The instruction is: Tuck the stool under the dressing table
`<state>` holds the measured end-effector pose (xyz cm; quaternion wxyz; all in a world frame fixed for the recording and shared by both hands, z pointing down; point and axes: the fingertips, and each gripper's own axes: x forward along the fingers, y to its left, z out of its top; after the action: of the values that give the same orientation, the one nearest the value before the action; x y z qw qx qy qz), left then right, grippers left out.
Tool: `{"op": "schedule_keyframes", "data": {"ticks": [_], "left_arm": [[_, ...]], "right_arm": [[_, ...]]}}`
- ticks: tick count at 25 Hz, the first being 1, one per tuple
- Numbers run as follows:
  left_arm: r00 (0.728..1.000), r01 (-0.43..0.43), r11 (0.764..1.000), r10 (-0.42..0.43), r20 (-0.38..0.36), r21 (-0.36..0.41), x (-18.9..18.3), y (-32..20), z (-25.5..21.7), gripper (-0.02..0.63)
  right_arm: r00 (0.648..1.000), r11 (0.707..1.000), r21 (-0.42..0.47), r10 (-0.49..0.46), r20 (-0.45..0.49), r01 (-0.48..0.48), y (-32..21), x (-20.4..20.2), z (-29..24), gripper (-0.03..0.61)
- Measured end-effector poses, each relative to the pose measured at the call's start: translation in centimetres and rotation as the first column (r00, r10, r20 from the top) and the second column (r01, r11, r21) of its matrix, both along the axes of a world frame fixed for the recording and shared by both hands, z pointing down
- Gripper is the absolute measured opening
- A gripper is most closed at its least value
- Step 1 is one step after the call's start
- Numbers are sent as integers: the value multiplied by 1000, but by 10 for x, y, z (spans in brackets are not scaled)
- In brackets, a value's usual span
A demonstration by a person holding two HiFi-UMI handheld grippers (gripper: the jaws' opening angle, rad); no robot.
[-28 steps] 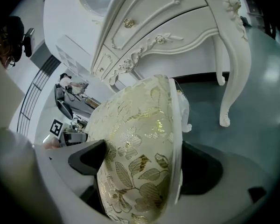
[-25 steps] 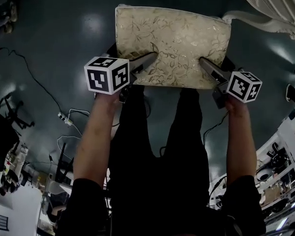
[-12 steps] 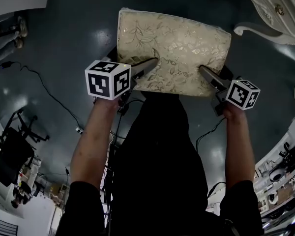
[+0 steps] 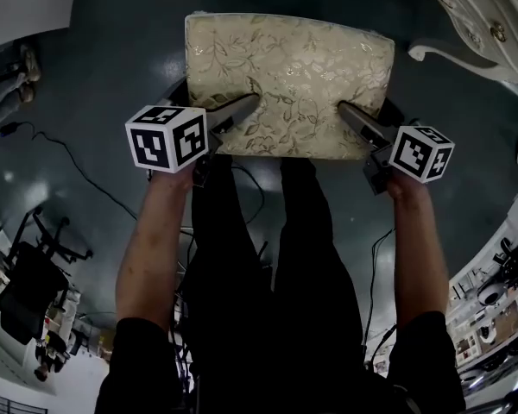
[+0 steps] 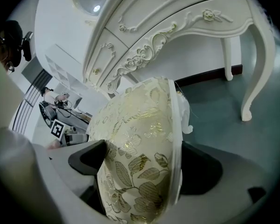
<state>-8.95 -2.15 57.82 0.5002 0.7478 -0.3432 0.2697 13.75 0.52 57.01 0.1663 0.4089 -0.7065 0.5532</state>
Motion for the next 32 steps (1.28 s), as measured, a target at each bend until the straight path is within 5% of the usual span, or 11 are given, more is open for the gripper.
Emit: {"op": "schedule_keyframes", "data": {"ticks": [6,14,25,32], "left_arm": [[1000,19,1000,-19,17,-21,20,23,-13,589],[1000,5,998,-7,23,65,59,91,-82,589],[998,10,999,-12,61,38,0,1,-11,589],[999,14,999,-15,41,38,-2,-1,-7,589]], "right_arm": [[1000,1000,-13,-6,12,6,20,21,-10,476],[999,999,52,12,33,-14,91,60,-75,476],[996,998,52,34,80,-38,2,2,7,476],[997,998,50,35,68,-38,0,0,4,476]]}}
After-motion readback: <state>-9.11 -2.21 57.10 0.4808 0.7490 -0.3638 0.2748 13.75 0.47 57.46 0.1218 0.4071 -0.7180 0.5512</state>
